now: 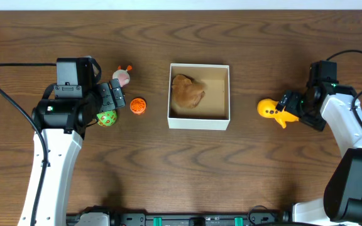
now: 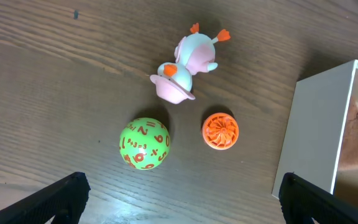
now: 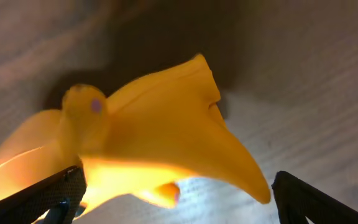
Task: Pack container
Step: 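Move the right gripper to the yellow toy and grasp it, then carry the yellow toy into the box and open the right gripper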
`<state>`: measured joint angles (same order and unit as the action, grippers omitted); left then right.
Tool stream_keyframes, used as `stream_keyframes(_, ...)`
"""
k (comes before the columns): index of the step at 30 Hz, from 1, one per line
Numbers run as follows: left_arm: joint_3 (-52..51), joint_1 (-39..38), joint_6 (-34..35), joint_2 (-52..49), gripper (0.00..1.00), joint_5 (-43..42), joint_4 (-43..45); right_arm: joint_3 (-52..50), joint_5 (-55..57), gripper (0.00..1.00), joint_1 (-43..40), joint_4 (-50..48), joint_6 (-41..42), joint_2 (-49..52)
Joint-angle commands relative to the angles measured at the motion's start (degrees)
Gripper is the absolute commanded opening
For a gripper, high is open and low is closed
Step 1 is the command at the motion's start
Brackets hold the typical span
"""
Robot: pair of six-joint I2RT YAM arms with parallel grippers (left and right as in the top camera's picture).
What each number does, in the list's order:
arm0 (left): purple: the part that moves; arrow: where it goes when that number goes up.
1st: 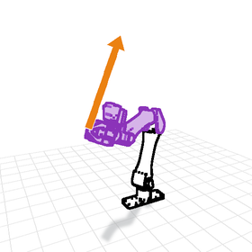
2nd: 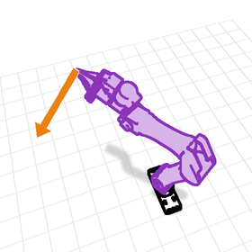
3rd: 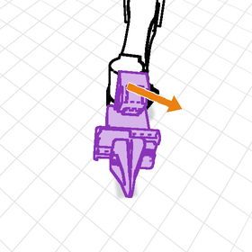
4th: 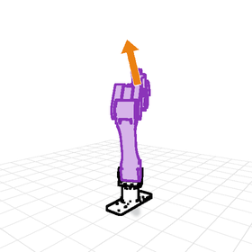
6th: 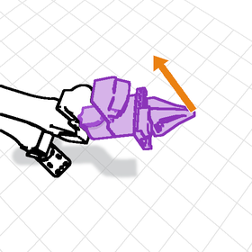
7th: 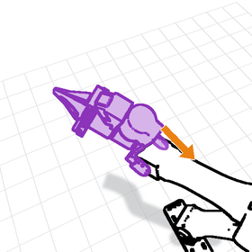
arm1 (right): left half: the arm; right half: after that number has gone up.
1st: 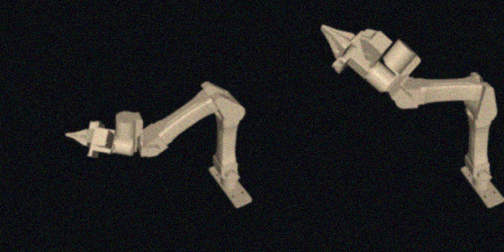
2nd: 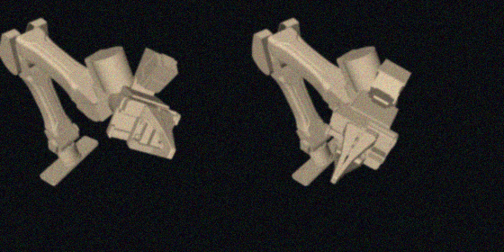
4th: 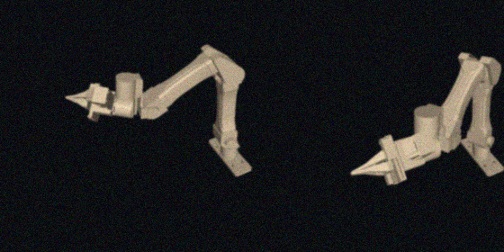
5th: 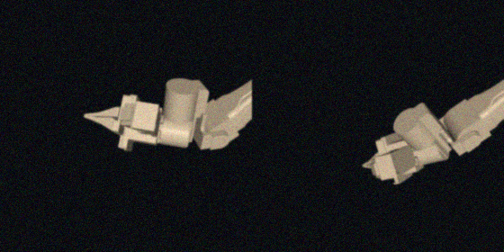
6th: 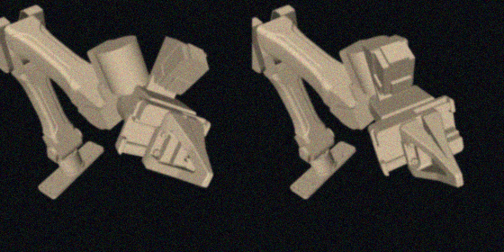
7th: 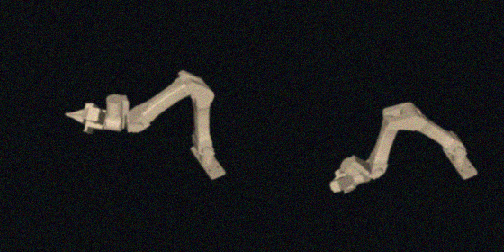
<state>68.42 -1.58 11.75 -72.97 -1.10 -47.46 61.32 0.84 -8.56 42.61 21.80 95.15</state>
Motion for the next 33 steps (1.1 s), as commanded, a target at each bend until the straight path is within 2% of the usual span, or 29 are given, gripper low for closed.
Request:
stream_keyframes(1,1.2,0.3,-0.8,0.0,0.98,0.3,-0.1,-1.9,0.2,0.97,0.1,-2.6,-1.1,1.7)
stream_keyframes(9,1.2,0.3,-0.8,0.0,0.98,0.3,-0.1,-3.0,-0.5,0.68,0.7,-5.4,-0.8,5.4)
stream_keyframes(14,1.2,0.3,-0.8,0.0,0.98,0.3,-0.1,-3.0,-0.2,0.24,0.7,-6.6,-0.8,5.4)
stream_keyframes(18,1.2,0.3,-0.8,0.0,0.98,0.3,-0.1,-1.9,-0.2,0.04,0.7,-5.8,-0.6,4.0)
stream_keyframes(26,1.2,0.3,-0.8,0.0,0.98,0.3,-0.1,5.7,-0.2,0.01,3.1,2.1,-0.7,-6.1)
stream_keyframes(33,1.2,0.3,-0.8,0.0,0.98,0.3,-0.1,12.4,-0.3,0.01,11.1,7.8,-4.4,-13.4)
